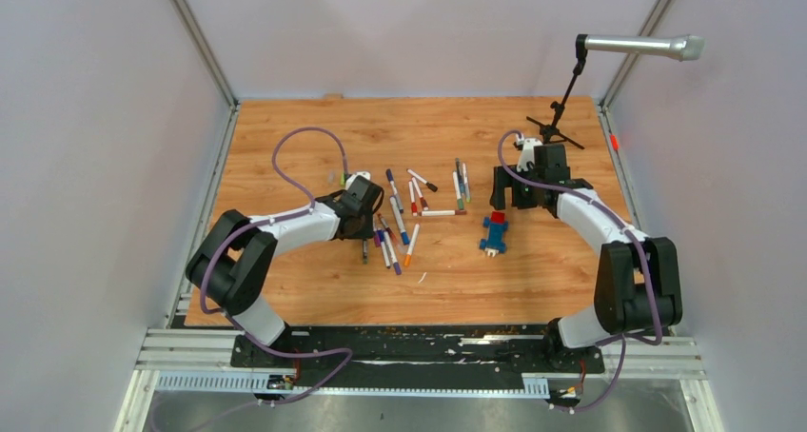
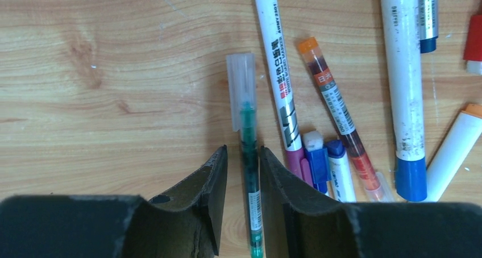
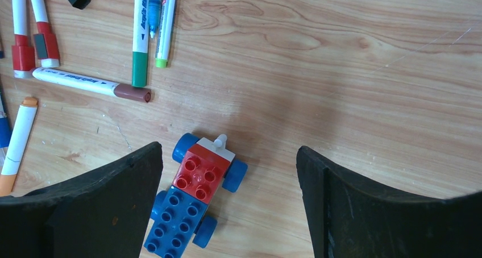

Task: Open the pen caps
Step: Pick up the pen from the center of the board.

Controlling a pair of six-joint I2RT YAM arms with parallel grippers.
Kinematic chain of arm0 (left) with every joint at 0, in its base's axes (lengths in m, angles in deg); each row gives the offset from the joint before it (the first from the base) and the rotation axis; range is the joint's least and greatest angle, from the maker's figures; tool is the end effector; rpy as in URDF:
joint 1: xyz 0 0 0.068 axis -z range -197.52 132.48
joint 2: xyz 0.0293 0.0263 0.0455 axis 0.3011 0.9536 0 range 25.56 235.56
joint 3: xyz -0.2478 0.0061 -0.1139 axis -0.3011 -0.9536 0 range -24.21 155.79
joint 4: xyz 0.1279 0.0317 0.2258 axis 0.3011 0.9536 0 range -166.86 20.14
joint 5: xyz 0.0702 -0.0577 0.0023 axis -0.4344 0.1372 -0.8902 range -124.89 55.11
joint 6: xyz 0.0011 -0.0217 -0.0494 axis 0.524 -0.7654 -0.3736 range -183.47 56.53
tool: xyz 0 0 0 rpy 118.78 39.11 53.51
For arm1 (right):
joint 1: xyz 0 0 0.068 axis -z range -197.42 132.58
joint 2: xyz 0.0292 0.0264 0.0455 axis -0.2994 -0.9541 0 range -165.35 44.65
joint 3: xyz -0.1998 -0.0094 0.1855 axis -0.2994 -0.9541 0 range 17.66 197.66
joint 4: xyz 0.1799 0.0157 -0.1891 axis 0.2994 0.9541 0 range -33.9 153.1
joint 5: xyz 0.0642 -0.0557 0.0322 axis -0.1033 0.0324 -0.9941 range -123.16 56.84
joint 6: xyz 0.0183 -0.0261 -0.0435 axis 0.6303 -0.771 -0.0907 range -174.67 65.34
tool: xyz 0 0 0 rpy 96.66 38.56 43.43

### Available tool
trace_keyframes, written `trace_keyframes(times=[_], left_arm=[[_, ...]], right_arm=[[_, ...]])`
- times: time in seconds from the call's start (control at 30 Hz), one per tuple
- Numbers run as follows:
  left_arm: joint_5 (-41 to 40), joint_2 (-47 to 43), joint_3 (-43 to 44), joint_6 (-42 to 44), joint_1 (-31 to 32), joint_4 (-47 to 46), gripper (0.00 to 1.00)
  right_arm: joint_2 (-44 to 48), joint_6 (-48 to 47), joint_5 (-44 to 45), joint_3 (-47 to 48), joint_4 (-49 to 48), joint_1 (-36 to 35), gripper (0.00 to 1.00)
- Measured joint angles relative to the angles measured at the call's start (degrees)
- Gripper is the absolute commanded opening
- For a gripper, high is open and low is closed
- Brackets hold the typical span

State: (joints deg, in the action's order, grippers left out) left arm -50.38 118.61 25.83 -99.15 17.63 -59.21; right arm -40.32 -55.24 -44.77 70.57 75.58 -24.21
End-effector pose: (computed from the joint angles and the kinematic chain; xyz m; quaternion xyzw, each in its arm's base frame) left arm 0.2566 -0.1691 0.1594 -0.0385 0.9584 -0.0392 0.2800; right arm 0.3009 0.0432 0.2119 -0.0936 0.9353 0.1131 0.3219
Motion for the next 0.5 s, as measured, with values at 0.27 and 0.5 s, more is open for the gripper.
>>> trace_keyframes(times=[0.27, 0.5], left_arm=[[-2.8, -0.5, -0.7, 1.3, 0.0, 0.8, 0.22], [-2.9, -1.5, -1.4, 2.2, 0.0, 1.3, 0.0]], right_arm=[[0.2, 0.0, -1.3, 0.1, 0.0, 0.0, 0.88], [1.3, -0.9, -4.9, 0.1, 0.4, 0.0, 0.91]])
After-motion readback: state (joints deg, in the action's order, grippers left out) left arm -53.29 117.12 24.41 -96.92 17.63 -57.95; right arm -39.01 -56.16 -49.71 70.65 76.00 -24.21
